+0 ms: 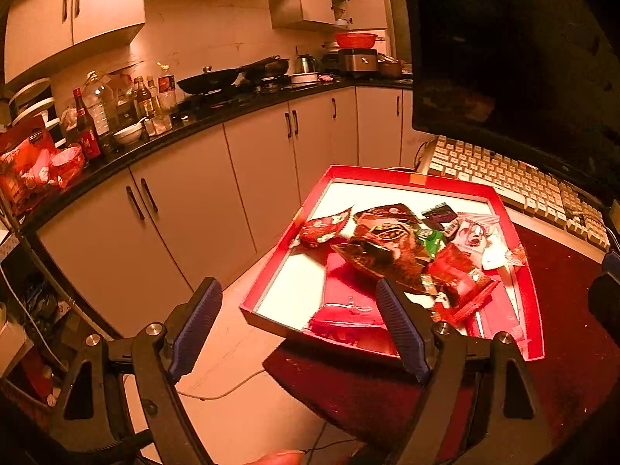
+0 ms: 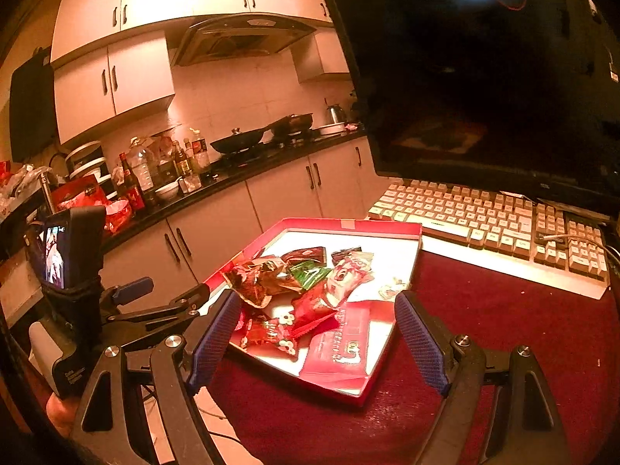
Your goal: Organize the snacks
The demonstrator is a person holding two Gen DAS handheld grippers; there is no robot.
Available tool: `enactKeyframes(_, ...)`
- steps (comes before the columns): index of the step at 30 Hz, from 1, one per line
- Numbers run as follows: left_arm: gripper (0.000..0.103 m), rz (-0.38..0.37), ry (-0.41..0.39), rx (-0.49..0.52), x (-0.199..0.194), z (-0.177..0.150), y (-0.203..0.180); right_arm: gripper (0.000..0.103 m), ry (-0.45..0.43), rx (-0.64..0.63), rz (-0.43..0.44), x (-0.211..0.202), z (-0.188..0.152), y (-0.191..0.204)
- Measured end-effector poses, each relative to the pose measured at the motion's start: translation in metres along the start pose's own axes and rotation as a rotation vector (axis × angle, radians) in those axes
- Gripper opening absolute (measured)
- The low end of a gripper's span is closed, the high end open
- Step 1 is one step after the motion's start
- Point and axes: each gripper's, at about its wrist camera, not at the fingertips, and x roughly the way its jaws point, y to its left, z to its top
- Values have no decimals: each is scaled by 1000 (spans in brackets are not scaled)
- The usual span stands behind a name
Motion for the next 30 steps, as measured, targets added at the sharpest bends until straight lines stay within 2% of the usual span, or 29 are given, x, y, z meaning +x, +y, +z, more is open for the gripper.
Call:
enactKeyframes(11, 82, 27, 1, -28, 5, 0, 12, 83, 13, -37, 12, 4, -4, 17)
enactKeyframes(30, 82, 33, 13, -29, 8, -1, 14, 83, 26, -30, 27, 5, -7, 16)
